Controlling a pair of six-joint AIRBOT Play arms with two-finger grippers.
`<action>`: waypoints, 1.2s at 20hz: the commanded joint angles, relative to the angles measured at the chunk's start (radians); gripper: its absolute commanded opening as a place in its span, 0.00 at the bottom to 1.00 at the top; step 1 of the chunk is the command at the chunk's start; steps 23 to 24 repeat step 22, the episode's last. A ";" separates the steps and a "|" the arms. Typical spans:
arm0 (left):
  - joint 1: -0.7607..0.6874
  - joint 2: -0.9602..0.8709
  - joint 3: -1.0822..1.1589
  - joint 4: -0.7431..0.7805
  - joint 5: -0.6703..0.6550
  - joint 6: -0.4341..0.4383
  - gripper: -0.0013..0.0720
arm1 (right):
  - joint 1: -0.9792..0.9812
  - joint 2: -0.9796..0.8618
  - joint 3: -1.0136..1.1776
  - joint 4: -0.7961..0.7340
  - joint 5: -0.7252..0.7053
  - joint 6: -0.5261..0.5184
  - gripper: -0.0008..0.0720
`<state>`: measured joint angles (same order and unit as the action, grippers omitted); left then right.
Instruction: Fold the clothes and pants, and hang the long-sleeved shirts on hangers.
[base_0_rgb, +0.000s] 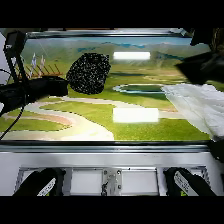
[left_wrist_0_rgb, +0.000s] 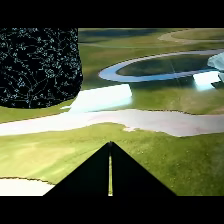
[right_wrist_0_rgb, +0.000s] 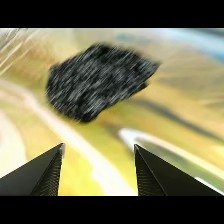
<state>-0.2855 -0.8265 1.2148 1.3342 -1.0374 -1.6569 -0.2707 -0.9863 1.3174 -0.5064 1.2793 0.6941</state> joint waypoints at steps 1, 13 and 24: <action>0.000 0.000 0.000 0.000 0.000 0.000 0.03 | 0.284 -0.003 -0.124 -0.146 -0.088 0.047 0.65; 0.001 0.000 0.000 0.000 0.001 0.000 0.03 | 0.376 -0.024 -0.180 -0.145 -0.111 0.047 0.03; 0.000 0.000 0.000 0.000 0.001 0.000 0.03 | 0.376 -0.024 -0.180 -0.145 -0.113 0.047 0.03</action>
